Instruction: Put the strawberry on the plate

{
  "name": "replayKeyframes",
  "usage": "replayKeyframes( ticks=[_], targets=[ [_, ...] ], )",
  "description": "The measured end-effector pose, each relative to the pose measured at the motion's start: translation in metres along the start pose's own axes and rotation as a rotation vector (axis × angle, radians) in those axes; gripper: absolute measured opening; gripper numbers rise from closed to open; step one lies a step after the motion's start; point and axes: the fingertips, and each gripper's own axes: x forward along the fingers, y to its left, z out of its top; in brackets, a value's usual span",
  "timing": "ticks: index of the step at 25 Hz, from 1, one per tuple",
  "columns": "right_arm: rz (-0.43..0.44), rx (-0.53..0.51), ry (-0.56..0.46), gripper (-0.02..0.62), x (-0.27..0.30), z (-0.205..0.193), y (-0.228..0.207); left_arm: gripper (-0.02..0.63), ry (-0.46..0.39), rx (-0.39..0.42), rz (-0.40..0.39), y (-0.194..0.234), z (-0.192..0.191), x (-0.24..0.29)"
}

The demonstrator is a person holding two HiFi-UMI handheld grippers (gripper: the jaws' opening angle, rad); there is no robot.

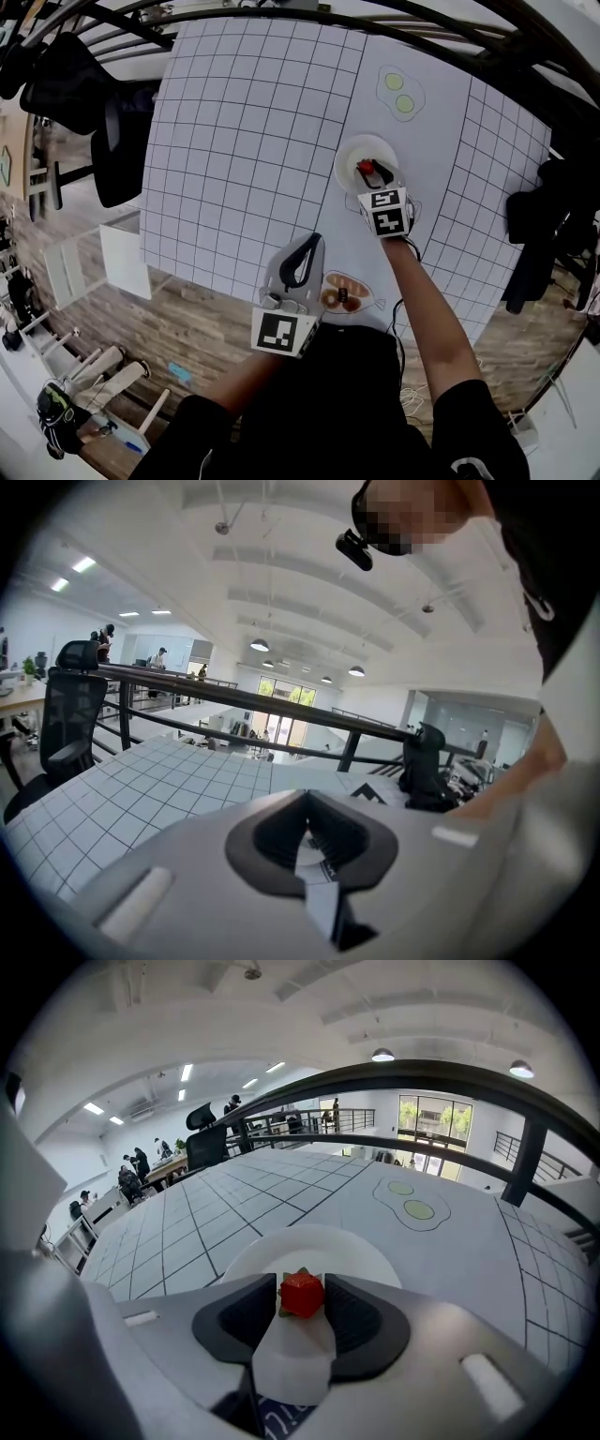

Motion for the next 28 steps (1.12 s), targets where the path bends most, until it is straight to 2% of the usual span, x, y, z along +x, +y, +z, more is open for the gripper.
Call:
replayKeyframes(
  ticks=[6,11,23,28],
  targets=[
    [0.004,0.031,-0.01,0.17,-0.01,0.004,0.005,0.009,0.002,0.003,0.018,0.005,0.001,-0.016],
    [0.006,0.061,-0.069,0.176,-0.04,0.02,0.007,0.009,-0.039,0.032,-0.014,-0.005,0.013,-0.026],
    [-0.005,0.123,-0.258,0.173,-0.162,0.069,0.046,0.009,-0.113,0.03,-0.017,-0.002,0.03,-0.086],
    [-0.037,0.185,-0.339,0.172,-0.218,0.079,0.068,0.009,-0.158,0.065,-0.066,-0.007,0.041,-0.109]
  ],
)
